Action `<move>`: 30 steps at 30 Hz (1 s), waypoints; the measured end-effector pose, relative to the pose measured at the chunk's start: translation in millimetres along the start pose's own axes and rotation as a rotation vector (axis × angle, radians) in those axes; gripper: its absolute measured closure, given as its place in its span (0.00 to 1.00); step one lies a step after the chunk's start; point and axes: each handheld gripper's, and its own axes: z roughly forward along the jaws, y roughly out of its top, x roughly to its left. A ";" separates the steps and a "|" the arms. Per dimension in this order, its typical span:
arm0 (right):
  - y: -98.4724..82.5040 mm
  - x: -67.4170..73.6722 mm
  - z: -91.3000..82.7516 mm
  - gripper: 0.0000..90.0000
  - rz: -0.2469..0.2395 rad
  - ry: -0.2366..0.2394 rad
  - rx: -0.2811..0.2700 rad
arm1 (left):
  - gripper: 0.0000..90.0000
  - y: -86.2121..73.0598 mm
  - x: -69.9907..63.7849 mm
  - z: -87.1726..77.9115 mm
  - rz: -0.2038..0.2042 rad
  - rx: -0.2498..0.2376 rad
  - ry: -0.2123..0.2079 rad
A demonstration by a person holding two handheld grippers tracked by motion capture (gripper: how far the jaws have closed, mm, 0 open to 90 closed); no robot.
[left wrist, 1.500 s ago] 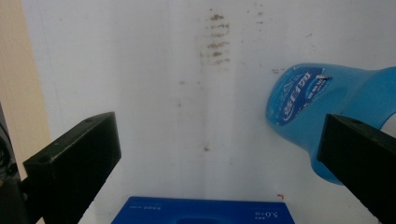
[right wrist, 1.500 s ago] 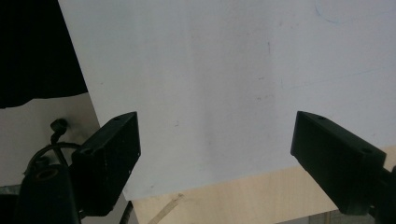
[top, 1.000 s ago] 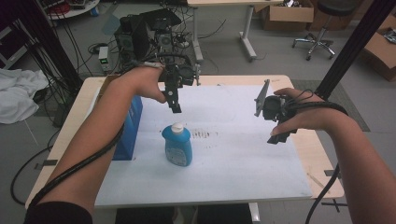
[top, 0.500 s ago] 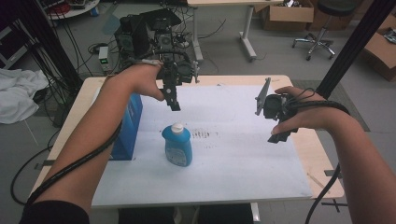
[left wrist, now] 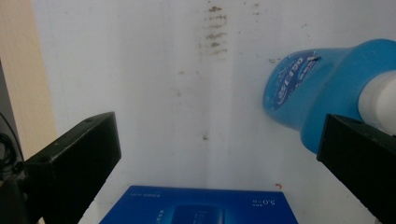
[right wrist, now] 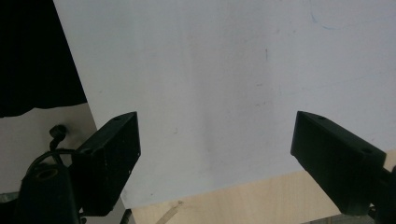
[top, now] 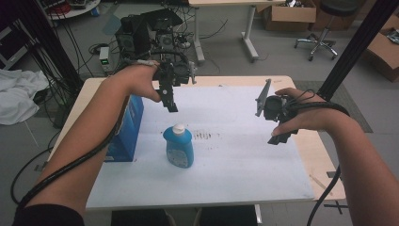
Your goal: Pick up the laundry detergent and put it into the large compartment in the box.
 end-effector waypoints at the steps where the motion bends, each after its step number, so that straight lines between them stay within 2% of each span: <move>1: 0.1 0.0 0.0 0.18 -0.002 -0.004 -0.001 | 0.00 -1.1 -1.5 -1.4 0.000 -0.002 0.000; 5: 0.1 1.8 -0.8 0.18 -0.002 -0.008 -0.010 | 0.00 -4.4 -9.4 -7.4 0.012 0.000 0.005; 11: 0.8 5.4 1.1 0.18 -0.005 -0.008 -0.009 | 0.00 -9.2 -21.8 -14.8 0.023 -0.027 -0.004; 12: 0.9 7.1 1.0 0.18 -0.004 -0.009 -0.012 | 0.00 -10.7 -28.1 -17.1 0.036 -0.028 -0.003; 14: 1.0 8.0 0.5 0.18 -0.006 -0.009 -0.013 | 0.00 -11.5 -31.0 -18.1 0.041 -0.033 -0.001; 17: 1.2 9.4 1.1 0.18 -0.005 -0.010 -0.009 | 0.00 -14.9 -41.6 -20.6 0.055 -0.062 -0.011; 23: 0.0 11.0 1.2 0.18 -0.004 -0.012 -0.018 | 0.00 -16.6 -54.5 -16.1 0.066 -0.044 -0.016; 30: -2.0 12.9 3.8 0.18 -0.001 -0.012 -0.025 | 0.00 -14.4 -61.7 -12.9 0.090 -0.025 -0.026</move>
